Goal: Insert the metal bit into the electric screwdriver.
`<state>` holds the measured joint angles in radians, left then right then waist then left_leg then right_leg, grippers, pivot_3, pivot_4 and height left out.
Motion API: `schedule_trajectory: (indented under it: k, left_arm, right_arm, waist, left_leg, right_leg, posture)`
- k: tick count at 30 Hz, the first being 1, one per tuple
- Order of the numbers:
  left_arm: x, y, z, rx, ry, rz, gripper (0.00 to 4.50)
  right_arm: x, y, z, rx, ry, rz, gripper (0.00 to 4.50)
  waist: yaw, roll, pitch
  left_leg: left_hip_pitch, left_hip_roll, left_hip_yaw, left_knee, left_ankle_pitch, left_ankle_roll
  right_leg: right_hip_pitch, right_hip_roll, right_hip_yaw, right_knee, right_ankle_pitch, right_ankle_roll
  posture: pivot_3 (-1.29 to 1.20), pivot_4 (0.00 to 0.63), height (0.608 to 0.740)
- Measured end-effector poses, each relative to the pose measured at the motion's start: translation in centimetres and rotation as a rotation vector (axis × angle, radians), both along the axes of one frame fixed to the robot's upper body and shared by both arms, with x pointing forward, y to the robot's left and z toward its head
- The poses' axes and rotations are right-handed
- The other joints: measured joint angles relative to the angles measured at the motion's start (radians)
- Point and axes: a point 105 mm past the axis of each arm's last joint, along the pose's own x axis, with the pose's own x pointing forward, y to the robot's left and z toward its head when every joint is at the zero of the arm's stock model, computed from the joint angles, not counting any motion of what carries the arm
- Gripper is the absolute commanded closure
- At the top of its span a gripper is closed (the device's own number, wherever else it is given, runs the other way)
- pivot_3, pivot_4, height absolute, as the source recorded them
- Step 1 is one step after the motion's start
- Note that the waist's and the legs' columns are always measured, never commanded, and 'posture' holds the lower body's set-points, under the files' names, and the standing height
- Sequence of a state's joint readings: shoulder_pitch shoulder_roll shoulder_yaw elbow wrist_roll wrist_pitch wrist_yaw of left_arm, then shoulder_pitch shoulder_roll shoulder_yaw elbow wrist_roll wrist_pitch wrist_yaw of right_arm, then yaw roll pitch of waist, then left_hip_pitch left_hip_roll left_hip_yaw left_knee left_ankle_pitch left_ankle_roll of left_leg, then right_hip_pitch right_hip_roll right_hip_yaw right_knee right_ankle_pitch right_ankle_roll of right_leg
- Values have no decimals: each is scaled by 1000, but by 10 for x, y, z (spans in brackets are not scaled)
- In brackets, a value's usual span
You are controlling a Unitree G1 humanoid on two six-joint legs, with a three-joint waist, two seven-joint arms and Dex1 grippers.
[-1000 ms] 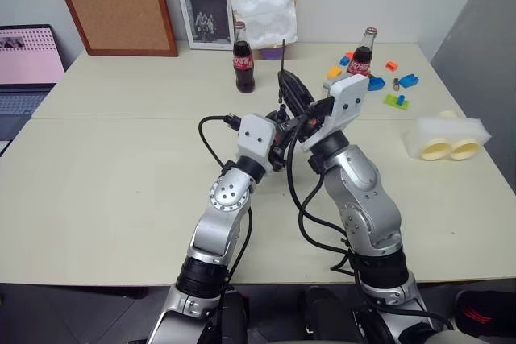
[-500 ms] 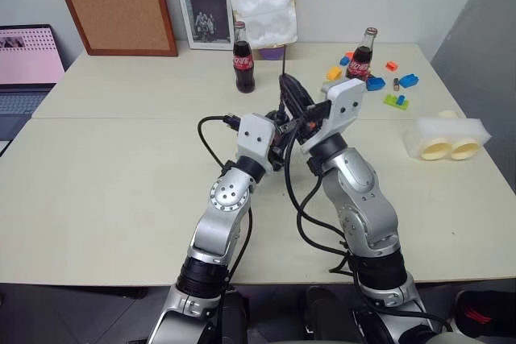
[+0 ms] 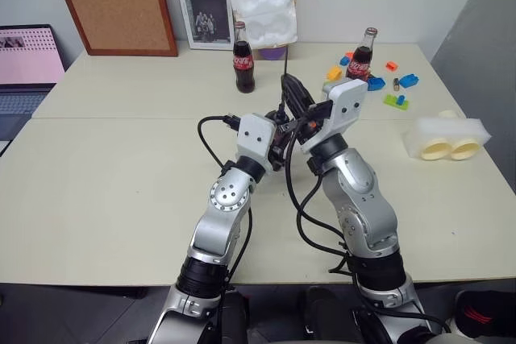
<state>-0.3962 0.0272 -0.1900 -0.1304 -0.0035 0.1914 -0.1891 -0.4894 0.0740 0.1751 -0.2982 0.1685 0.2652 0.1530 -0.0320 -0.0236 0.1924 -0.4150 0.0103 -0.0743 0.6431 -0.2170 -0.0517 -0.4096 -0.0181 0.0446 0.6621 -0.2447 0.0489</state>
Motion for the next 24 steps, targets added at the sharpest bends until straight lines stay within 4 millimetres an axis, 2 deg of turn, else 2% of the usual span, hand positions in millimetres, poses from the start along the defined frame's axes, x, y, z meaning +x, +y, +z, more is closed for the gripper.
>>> schedule_trajectory:
  k: [14,24]
  left_arm:
    - [0,0,0,2,1,-2,2847]
    - [0,0,-1,3,3,-2,2847]
  right_arm:
    - [1,-2,-1,-36,-6,-29,4500]
    - [-2,-3,-6,-86,74,-11,4500]
  waist:
    - [0,0,0]
    - [0,0,0]
  left_leg:
    - [0,0,0,0,0,0]
    - [0,0,0,0,0,0]
  right_leg:
    - [0,0,0,0,0,0]
    - [0,0,0,0,0,0]
  posture:
    - [0,150,740]
    - [0,150,740]
